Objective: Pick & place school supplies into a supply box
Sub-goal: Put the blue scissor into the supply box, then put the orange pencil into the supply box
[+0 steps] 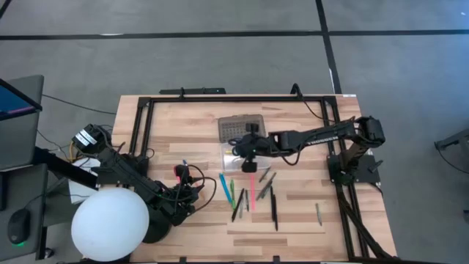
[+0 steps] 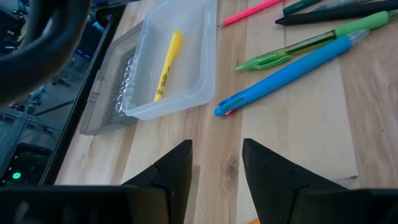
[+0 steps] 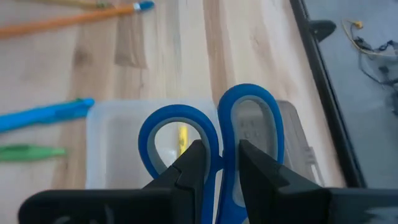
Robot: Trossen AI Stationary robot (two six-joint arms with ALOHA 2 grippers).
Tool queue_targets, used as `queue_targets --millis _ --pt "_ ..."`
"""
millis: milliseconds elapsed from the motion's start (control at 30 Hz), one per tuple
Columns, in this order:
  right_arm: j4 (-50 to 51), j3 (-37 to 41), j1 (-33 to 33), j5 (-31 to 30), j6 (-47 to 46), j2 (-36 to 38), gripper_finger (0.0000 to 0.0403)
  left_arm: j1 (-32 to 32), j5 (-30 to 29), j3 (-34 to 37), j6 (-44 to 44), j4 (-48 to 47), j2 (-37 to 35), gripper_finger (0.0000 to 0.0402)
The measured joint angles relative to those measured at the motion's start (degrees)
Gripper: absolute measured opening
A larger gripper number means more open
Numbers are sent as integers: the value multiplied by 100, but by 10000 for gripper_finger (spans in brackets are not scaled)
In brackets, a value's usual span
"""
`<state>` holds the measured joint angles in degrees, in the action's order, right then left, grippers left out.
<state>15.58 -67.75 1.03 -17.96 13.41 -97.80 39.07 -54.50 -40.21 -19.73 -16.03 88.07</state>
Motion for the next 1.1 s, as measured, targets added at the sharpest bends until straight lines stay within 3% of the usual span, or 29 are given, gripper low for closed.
queue_targets --millis 133,600,1100 --pt "-167 0 1 283 -259 -1 66 0 -2 0 0 0 0 137" --pt "-111 -4 9 372 -157 -658 71 1 -19 1 -4 -3 0 137" --pt "-191 -2 -53 303 -98 -678 202 2 -12 2 -4 -2 0 137"
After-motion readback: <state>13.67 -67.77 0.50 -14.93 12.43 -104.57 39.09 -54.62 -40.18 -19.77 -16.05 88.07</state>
